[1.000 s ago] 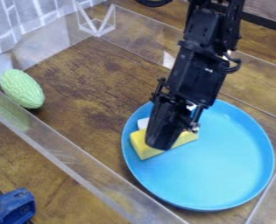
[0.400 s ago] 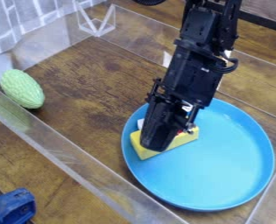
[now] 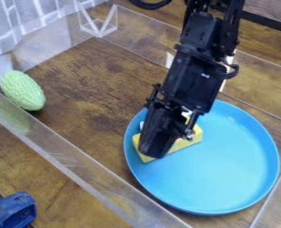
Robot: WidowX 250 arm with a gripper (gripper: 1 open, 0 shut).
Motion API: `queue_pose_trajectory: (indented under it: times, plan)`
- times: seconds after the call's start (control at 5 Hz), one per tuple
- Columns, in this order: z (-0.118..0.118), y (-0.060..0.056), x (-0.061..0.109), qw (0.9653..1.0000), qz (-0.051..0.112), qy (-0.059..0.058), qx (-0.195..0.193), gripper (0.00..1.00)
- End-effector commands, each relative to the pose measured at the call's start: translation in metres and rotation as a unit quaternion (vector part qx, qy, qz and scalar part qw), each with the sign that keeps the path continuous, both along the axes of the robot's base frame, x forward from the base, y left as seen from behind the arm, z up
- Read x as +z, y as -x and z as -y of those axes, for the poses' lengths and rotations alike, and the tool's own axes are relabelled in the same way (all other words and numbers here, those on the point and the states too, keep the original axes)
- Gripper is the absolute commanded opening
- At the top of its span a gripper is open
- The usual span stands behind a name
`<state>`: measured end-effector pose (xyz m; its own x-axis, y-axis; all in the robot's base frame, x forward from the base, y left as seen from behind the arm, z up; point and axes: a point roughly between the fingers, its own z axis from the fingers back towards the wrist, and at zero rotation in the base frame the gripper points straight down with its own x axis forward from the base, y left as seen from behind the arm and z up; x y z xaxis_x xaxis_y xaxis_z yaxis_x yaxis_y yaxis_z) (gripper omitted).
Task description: Remove the white object from inside the blue tray and put it on the table
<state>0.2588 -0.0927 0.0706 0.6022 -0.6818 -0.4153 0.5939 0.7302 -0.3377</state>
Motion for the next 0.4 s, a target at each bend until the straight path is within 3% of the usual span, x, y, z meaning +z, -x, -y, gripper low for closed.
queue_pose_trajectory:
  times: [0.0, 0.2]
  plan:
    - [0.0058, -0.0001, 0.0238, 0.9991, 0.039, 0.012, -0.010, 0.00]
    - [0.0053, 0.0023, 0.0240, 0.9993, 0.036, 0.011, -0.009, 0.00]
